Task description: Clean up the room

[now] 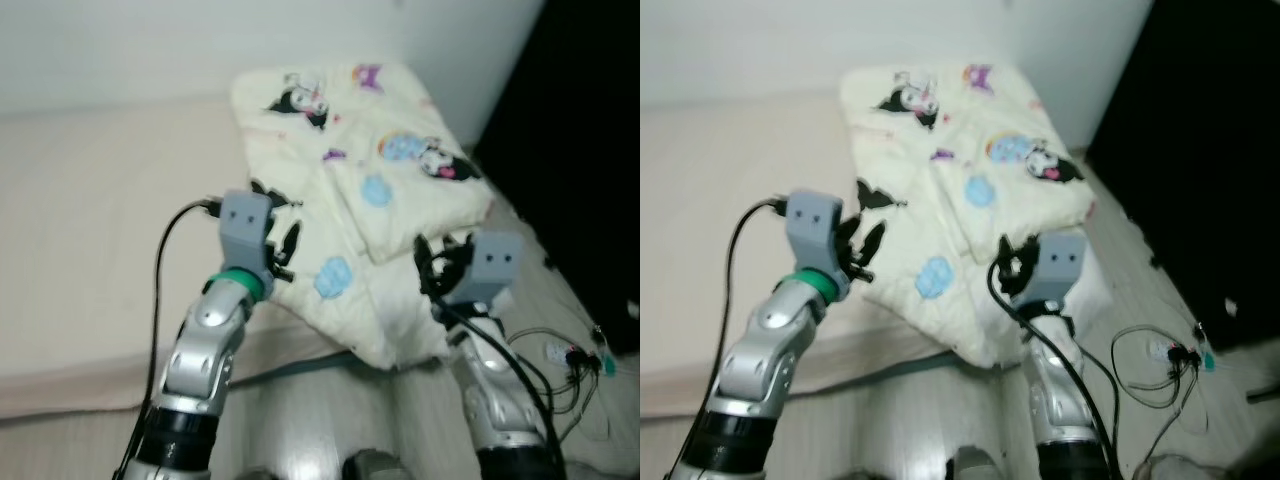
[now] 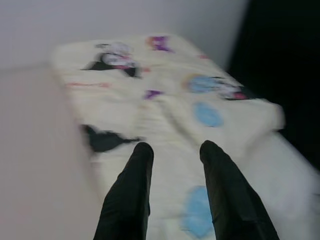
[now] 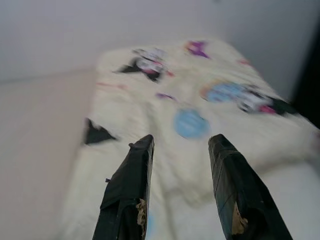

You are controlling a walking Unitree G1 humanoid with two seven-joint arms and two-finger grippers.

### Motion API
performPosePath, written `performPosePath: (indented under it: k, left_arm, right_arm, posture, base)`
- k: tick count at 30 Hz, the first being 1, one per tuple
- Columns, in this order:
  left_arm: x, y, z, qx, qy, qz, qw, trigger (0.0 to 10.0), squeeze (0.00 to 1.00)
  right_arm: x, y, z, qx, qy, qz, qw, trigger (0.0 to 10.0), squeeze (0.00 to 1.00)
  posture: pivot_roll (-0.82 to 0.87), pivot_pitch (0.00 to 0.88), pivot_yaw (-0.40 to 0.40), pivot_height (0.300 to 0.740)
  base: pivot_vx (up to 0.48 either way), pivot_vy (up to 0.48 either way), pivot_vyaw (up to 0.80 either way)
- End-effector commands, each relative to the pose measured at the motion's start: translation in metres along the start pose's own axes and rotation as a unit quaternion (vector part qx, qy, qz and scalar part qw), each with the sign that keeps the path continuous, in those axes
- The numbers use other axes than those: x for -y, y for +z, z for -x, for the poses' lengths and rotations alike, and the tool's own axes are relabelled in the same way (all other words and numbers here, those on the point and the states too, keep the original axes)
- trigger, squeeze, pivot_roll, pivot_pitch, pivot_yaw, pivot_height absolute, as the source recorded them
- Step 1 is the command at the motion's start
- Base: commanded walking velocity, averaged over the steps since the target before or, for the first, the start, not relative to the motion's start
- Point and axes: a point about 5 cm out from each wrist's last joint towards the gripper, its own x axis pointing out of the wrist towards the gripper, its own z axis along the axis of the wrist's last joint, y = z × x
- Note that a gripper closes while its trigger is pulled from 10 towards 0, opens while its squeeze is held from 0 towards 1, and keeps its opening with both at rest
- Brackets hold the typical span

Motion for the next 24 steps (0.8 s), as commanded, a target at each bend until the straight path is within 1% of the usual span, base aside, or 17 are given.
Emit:
performPosePath:
  k: [1,19,24]
  left_arm:
    - [-0.0042,-0.0073,0.0029,-0.015,0.009,0.002,1.0,10.0,0.0]
    - [-0.0058,-0.0081,0.004,-0.016,0.011,0.007,1.0,10.0,0.0]
    - [-0.006,-0.0112,0.0053,-0.021,0.008,0.002,1.0,10.0,0.0]
  right_arm:
    - [-0.0032,-0.0081,0.0046,-0.015,0.003,-0.004,1.0,10.0,0.0]
    - [-0.0046,-0.0108,0.0066,-0.017,0.004,-0.002,1.0,10.0,0.0]
    - [-0.0037,-0.0116,0.0071,-0.015,-0.001,-0.002,1.0,10.0,0.0]
  posture:
    - [-0.12,0.078,0.083,0.716]
    - [-0.12,0.084,0.086,0.716]
    - [-0.12,0.084,0.09,0.696]
  base:
    - [0.0,0.0,0.0]
    - [0.0,0.0,0.0]
    - [0.0,0.0,0.0]
